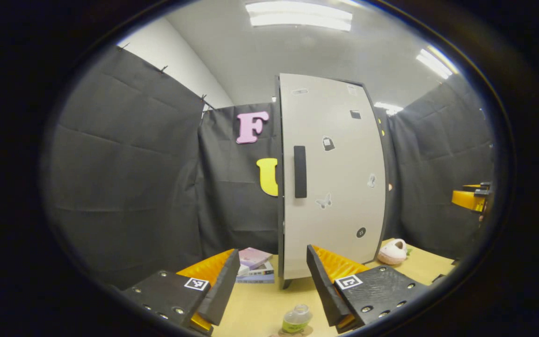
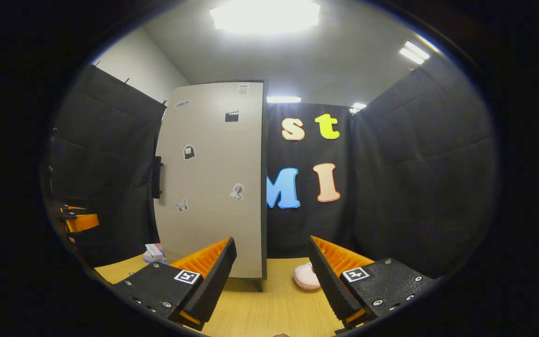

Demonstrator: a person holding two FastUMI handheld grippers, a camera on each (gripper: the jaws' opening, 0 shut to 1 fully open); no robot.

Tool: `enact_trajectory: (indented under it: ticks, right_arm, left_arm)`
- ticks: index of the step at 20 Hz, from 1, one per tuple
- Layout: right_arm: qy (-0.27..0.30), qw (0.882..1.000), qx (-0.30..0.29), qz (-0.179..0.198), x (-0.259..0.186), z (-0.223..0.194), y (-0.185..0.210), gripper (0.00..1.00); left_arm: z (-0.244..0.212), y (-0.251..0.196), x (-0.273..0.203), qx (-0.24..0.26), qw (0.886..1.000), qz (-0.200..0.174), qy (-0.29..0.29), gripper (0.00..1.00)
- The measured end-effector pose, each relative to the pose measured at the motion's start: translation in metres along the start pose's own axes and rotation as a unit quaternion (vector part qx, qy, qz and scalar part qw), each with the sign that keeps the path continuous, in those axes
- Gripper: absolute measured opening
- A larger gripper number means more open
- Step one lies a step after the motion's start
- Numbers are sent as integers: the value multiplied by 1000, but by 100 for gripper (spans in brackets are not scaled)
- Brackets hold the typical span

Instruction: Open the cabinet door with the right hand, grasp the bottle in the cabinet with the left hand and place it on the coaster, then close the cabinet door with the right hand.

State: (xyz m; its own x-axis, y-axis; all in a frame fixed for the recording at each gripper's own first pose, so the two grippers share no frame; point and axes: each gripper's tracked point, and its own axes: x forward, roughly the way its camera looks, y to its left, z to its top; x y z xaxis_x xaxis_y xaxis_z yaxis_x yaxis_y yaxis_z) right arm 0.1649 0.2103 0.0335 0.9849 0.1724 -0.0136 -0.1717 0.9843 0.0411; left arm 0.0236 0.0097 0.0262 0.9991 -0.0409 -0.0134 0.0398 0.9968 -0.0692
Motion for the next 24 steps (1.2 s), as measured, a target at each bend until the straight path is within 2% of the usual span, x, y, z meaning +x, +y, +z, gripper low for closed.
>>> enact_trajectory:
  ticks: [1,2,11,12,13,19,20,21,24]
  right_arm:
    - [-1,1000,0,0,0,1,0,94]
    - [-2,1000,0,0,1,1,1,94]
    - [-4,1000,-4,-2,1,3,4,94]
    - [-4,1000,-5,-2,2,3,4,94]
    - [-4,1000,-6,-2,2,3,5,94]
    - [-5,1000,-7,-4,2,5,5,94]
    - [-5,1000,-6,-4,2,5,5,94]
    - [-6,1000,-6,-4,2,6,5,94]
    - [-7,1000,-9,-5,2,6,6,94]
  left_arm:
    - [-1,0,1,-1,1000,0,0,86]
    - [-1,3,1,-1,1000,1,0,82]
    - [2,8,2,5,1000,5,-3,82]
    - [1,8,1,6,1000,5,-4,86]
    - [1,8,1,6,1000,5,-3,82]
    - [3,10,3,6,1000,4,-4,82]
    - [2,10,2,7,1000,4,-5,86]
    - [3,10,3,7,1000,4,-5,82]
    - [3,11,4,7,1000,4,-5,82]
